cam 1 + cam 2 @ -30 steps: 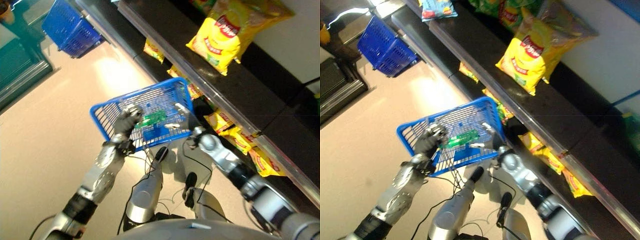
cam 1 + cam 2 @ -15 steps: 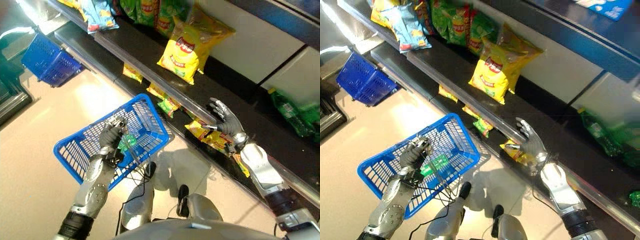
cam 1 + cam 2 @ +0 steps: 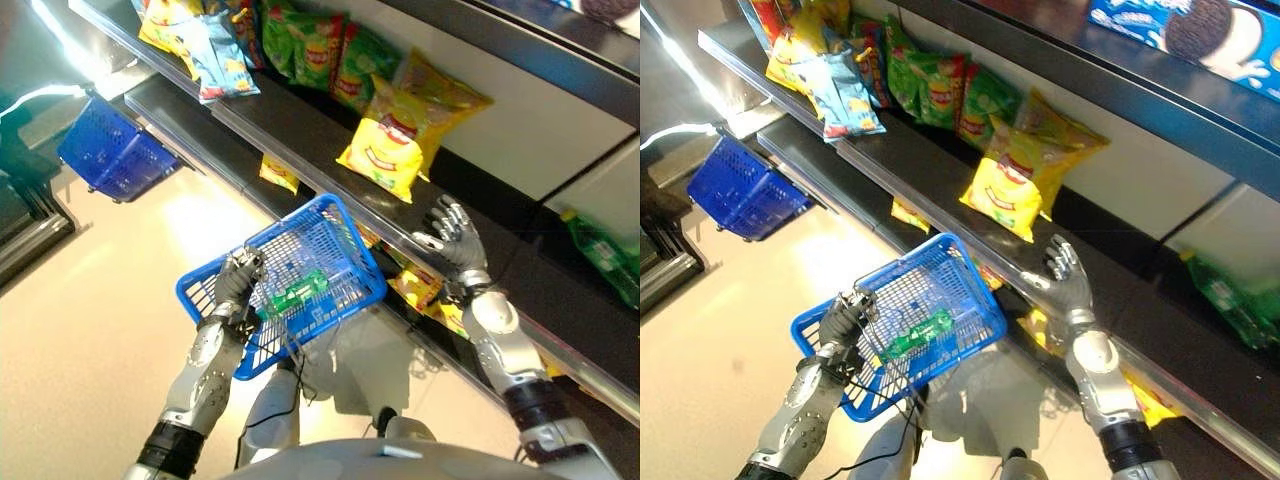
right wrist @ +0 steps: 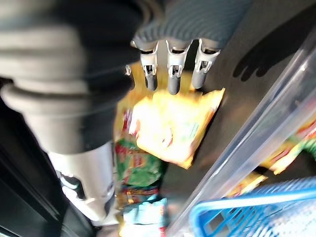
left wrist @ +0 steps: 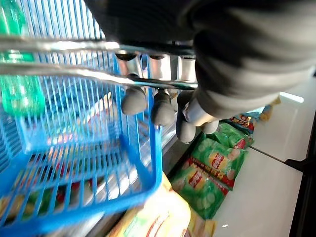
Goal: Pick up the snacks into the basket
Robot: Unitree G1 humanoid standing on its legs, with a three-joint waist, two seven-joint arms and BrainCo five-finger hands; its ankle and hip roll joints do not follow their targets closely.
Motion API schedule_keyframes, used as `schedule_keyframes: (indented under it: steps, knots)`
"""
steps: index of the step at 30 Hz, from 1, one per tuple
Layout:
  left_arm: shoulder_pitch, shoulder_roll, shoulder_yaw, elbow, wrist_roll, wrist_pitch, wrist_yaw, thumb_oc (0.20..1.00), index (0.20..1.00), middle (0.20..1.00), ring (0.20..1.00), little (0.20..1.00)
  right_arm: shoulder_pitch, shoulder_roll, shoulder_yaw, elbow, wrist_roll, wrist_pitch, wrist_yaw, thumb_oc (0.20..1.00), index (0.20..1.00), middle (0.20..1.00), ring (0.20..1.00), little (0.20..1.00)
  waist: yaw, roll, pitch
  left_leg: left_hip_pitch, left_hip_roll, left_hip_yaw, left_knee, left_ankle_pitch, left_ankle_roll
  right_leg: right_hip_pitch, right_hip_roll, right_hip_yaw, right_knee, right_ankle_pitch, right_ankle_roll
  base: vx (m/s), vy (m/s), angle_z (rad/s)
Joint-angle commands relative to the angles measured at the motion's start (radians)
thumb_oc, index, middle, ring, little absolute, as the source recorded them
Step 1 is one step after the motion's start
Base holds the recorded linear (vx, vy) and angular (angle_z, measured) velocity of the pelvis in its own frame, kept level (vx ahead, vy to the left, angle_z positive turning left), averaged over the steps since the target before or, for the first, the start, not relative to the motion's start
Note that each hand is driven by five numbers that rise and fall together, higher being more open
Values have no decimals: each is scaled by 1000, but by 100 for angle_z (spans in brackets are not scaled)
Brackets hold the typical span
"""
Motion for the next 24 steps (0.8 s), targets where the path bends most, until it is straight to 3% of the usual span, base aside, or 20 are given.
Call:
schedule_keyframes:
  steps: [1, 2, 3, 4, 5, 6, 7, 8, 9, 11, 17, 21, 22, 24]
  knots:
    - [-97, 61, 89, -264, 81, -158, -5, 200, 200, 200, 200, 200, -118, 6, -4, 76, 73, -56, -76, 1000, 1000, 1000, 1000, 1000, 54, -8, -3, 37, 6, -10, -62, -57, -5, 19, -7, -28, -31, 210, 56, 115, 235, -27]
    - [-120, 67, 74, -267, 74, -165, -4, 200, 200, 200, 200, 200, -202, -4, -23, 168, 81, -62, -130, 1000, 1000, 1000, 1000, 1000, 40, 2, 24, 61, -4, -9, -98, -47, 1, -56, 117, 20, -87, 123, 29, 126, 278, -24]
    - [-125, 68, 71, -272, 70, -166, -5, 200, 200, 200, 200, 200, -226, -5, -24, 196, 92, -59, -139, 1000, 1000, 1000, 1000, 1000, 41, 2, 30, 62, -8, -4, -104, -43, -1, -65, 123, 13, -123, 115, 31, 81, 190, -9]
    - [-125, 68, 71, -272, 70, -166, -5, 200, 200, 200, 200, 200, -226, -5, -24, 196, 92, -59, -139, 1000, 1000, 1000, 1000, 1000, 41, 2, 30, 62, -8, -4, -104, -43, -1, -65, 123, 13, -123, 115, 31, 48, 66, -2]
    - [-123, 75, 74, -288, 78, -165, -5, 200, 200, 200, 200, 200, -289, -11, -23, 289, 100, -49, -157, 1000, 1000, 1000, 1000, 1000, 65, 3, 46, 72, 2, 15, -116, -48, -12, -48, 87, -89, -250, 142, 37, 38, 26, 12]
    - [-123, 75, 74, -288, 78, -165, -5, 200, 200, 200, 200, 200, -290, -12, -23, 290, 100, -50, -157, 1000, 1000, 1000, 1000, 1000, 64, 4, 48, 74, 3, 14, -116, -48, -13, -44, 88, -90, -253, 143, 37, 116, 35, -8]
    - [-113, 73, 70, -294, 70, -169, -3, 200, 200, 200, 200, 200, -320, -27, -42, 373, 120, -47, -172, 1000, 1000, 1000, 1000, 1000, 69, -1, 49, 71, -2, 7, -110, -54, -10, -25, 87, -38, -262, 155, 51, 78, 11, -20]
    - [-114, 72, 71, -294, 70, -169, -3, 200, 200, 200, 200, 200, -323, -28, -42, 377, 122, -48, -171, 1000, 1000, 1000, 1000, 1000, 71, -1, 49, 70, -2, 10, -110, -54, -10, -27, 88, -35, -262, 156, 51, 95, 51, 0]
    - [-121, 71, 58, -291, 60, -174, -2, 200, 200, 200, 200, 200, -371, -43, -62, 435, 150, -51, -188, 1000, 1000, 1000, 1000, 1000, 65, -1, 62, 66, -13, 10, -104, -62, -5, -55, 111, 19, -266, 160, 46, 27, 40, 18]
    - [-97, 77, 67, -317, 55, -173, -2, 200, 200, 200, 200, 200, -439, -67, -88, 565, 167, -36, -206, 1000, 1000, 1000, 1000, 1000, 87, -13, 66, 50, -18, 29, -91, -76, -11, -33, 91, -38, -320, 193, 59, 31, -2, 0]
    - [-100, 79, 51, -318, 46, -181, 11, 200, 200, 200, 200, 200, -554, -101, -93, 729, 202, -29, -213, 1000, 1000, 1000, 1000, 1000, 95, -8, 77, 41, -17, 35, -81, -84, -13, -34, 92, -38, -328, 195, 62, 35, -11, -12]
    - [-117, 71, 54, -312, 62, -181, 18, 200, 200, 200, 200, 200, -518, -87, -77, 651, 205, -49, -212, 1000, 1000, 1000, 1000, 1000, 80, -10, 81, 43, -8, 35, -79, -85, -18, -38, 99, -31, -320, 188, 61, 36, -36, -1]
    - [-111, 66, 71, -302, 76, -180, 25, 200, 200, 200, 200, 200, -427, -73, -69, 520, 161, -60, -210, 1000, 1000, 1000, 1000, 1000, 62, -20, 75, 55, -1, 39, -86, -85, -17, -35, 102, -27, -316, 190, 64, 41, -34, -3]
    - [-106, 63, 81, -298, 81, -180, 29, 200, 200, 200, 200, 200, -365, -68, -76, 456, 131, -63, -214, 1000, 1000, 1000, 1000, 1000, 51, -23, 68, 61, 1, 41, -89, -86, -16, -33, 102, -25, -314, 192, 65, 32, -21, -6]
